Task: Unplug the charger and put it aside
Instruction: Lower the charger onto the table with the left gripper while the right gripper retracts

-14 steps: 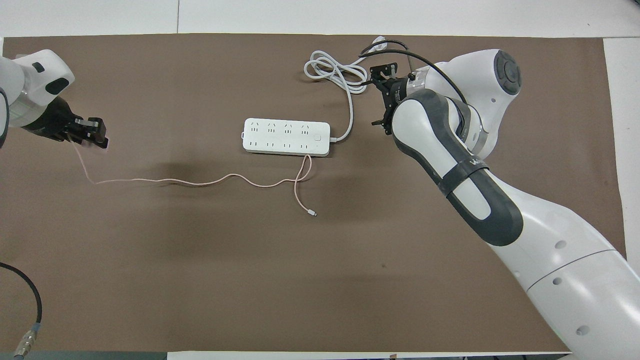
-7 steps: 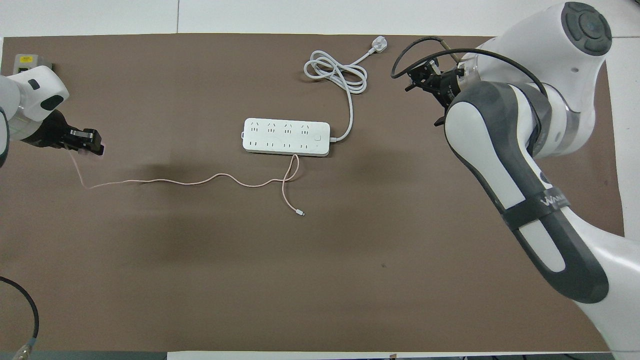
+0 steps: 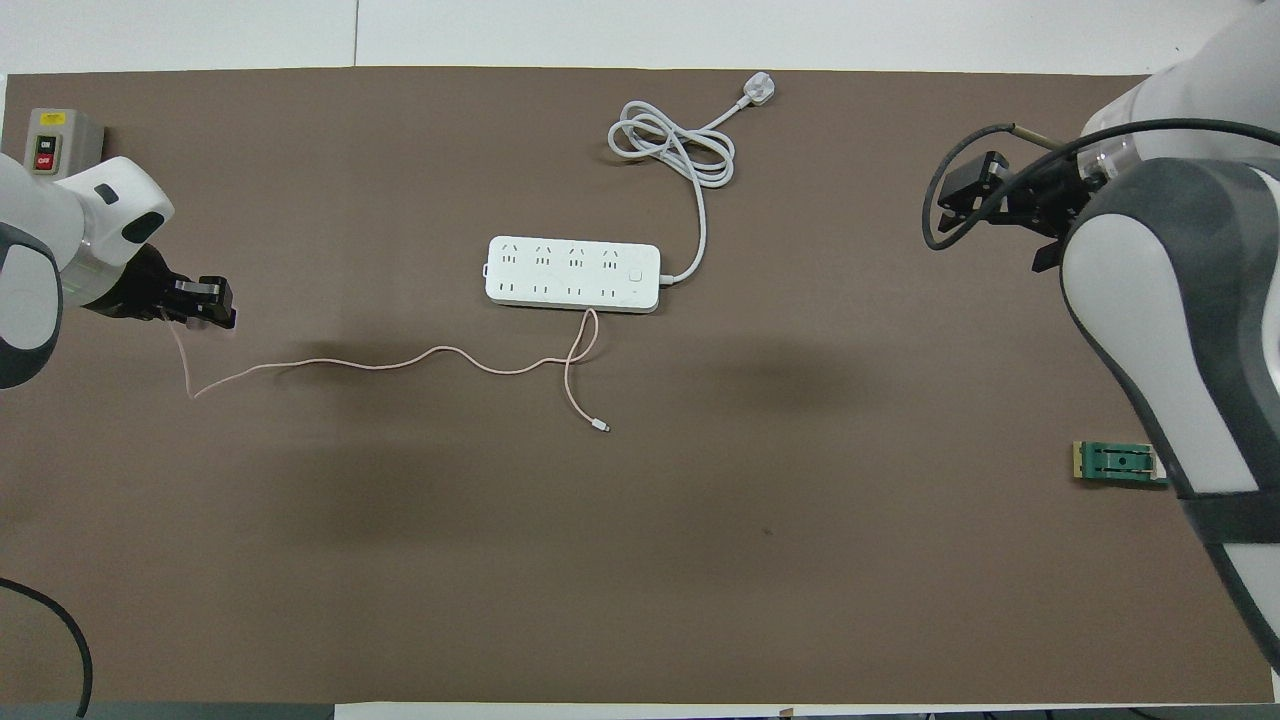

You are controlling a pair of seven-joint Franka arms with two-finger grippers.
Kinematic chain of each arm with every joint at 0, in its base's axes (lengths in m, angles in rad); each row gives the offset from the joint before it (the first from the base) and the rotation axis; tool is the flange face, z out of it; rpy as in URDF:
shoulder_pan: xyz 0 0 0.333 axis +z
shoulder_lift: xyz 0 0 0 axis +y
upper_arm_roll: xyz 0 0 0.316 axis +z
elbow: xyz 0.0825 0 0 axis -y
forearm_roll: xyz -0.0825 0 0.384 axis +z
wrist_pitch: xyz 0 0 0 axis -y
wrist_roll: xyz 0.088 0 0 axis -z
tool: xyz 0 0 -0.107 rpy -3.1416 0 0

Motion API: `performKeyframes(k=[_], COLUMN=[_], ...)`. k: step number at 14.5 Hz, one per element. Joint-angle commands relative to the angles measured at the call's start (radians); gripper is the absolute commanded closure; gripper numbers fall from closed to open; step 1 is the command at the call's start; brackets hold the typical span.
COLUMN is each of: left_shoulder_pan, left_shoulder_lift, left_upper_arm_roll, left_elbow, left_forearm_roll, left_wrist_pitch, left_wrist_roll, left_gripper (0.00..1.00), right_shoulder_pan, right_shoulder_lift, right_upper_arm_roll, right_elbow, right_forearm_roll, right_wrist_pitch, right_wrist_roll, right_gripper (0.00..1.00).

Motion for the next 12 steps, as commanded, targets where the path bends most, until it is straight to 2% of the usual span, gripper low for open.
performKeyframes(k=[1, 3, 4, 7, 10, 12], left_shoulder_pan=[0.061, 0.076, 0.099, 0.121, 0.135, 0.126], left_shoulder_lift=[-0.136, -0.234, -0.266, -0.308, -0.340, -0.330], left_upper_arm_roll=[-0.001, 0.001, 0.001, 0.001, 0.004, 0.004], left_elbow=[-0.202, -0.377, -0.435, -0.511, -0.571, -0.574], left_forearm_roll=[-0.036, -0.072, -0.083, -0.147, -0.218, -0.252], left_wrist_pitch=[0.120, 0.269, 0.291, 0.290, 0.281, 0.293], left_wrist_roll=[0.025, 0.076, 0.105, 0.221, 0.384, 0.389], left_gripper=[1.00, 1.00, 1.00, 1.00, 1.00, 1.00], right_shoulder_pan=[-0.024, -0.023, -0.023, -0.023, -0.024, -0.024], right_shoulder_lift=[-0.075, -0.076, -0.076, -0.074, -0.082, -0.095], right_upper_arm_roll=[0.011, 0.011, 0.009, 0.020, -0.008, -0.006], right_elbow=[-0.026, -0.023, -0.023, -0.017, -0.010, -0.010], right_forearm_roll=[-0.040, -0.040, -0.037, -0.037, -0.040, -0.048], right_wrist_pitch=[-0.062, -0.097, -0.117, -0.113, -0.096, -0.172], right_wrist_roll=[-0.109, -0.096, -0.099, -0.094, -0.126, -0.227], right_gripper=[0.00, 0.00, 0.00, 0.00, 0.00, 0.00])
